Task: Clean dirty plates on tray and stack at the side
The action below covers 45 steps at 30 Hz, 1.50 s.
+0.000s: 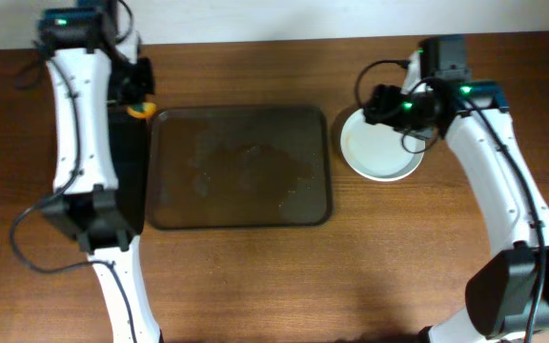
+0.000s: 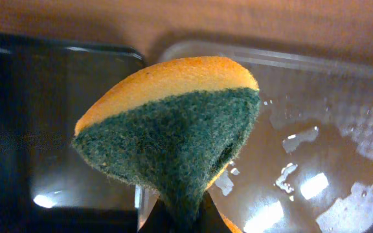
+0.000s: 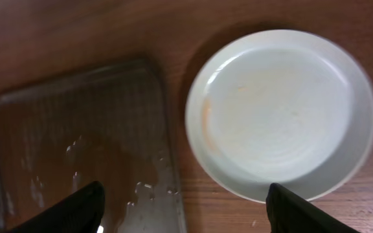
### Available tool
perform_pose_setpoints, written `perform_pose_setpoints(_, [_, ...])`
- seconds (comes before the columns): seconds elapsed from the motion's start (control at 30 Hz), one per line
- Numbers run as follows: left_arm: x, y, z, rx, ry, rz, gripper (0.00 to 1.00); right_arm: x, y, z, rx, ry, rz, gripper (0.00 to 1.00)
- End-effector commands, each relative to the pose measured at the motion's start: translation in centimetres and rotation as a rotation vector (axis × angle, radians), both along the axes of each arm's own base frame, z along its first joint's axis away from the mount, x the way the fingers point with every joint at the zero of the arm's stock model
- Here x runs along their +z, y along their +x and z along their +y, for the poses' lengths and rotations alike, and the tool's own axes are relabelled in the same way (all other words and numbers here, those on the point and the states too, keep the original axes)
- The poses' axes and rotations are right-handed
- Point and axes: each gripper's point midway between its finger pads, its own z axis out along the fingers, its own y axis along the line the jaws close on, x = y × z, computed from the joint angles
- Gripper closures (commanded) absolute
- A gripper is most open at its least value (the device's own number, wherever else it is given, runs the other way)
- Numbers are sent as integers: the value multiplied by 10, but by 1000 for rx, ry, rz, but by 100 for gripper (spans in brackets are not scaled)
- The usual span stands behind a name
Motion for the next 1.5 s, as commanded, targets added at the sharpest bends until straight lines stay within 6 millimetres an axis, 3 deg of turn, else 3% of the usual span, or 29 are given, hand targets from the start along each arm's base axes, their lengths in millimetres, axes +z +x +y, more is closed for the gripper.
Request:
perform_pose_setpoints(0.0, [30,-12,24,133,81,-52,99,0,-4,25,57,-84,-17,18])
perform_pose_setpoints(0.1, [25,-34,47,256,196,10,99,1,-6,42,92,-114,-37,16])
perform_pose_setpoints(0.2, [2,-53,74,371,303,107,99,3,-1,47,98,-112,-62,15])
perform_pose_setpoints(0.4, [-77,-44,94,418,247,165,99,-7,1,47,99,-116,-42,15])
perform_pose_setpoints(0.6, [-152,-62,99,427,250,240,98,-9,1,48,100,-117,-36,15])
perform_pose_setpoints(0.63, [-161,-63,101,431,249,236,42,-9,1,48,100,-117,-36,15])
perform_pose_setpoints(0.67, [-165,-62,101,433,249,229,24,-9,1,48,100,-117,-36,15])
perform_pose_setpoints(0.7, [-165,-61,102,434,248,225,13,-9,1,48,100,-116,-36,15])
perform_pose_setpoints(0.73, [-163,-60,102,435,248,218,3,-9,1,48,100,-117,-36,15])
perform_pose_setpoints(0.8, [-150,-55,101,438,238,186,1,-9,1,48,100,-117,-35,15])
perform_pose_setpoints(0.87, [-113,-46,102,447,231,100,1,-10,0,47,100,-118,-31,14])
perform_pose_setpoints(0.97, [-15,-47,102,465,220,-135,1,-10,-1,47,101,-119,-25,14])
perform_pose_setpoints(1.0, [31,-57,101,478,217,-251,1,-5,-2,47,114,-124,-42,15])
perform_pose_setpoints(1.07, [68,-69,100,489,216,-342,1,17,-1,46,145,-136,-96,15])
perform_pose_setpoints(1.1, [85,-76,99,493,213,-385,1,37,-1,46,156,-138,-142,15])
perform_pose_setpoints(1.17, [98,-82,97,496,210,-418,1,75,-4,42,152,-144,-211,14])
perform_pose_setpoints(1.27, [100,-83,97,496,210,-423,1,129,-25,23,113,-212,-278,14])
perform_pose_setpoints(1.4, [99,-83,97,497,210,-422,1,152,-58,9,96,-241,-278,14])
perform_pose_setpoints(1.43, [99,-83,97,497,210,-422,1,157,-63,7,94,-239,-288,1])
perform_pose_setpoints(1.47, [99,-83,97,496,209,-422,1,164,-67,7,93,-232,-306,2])
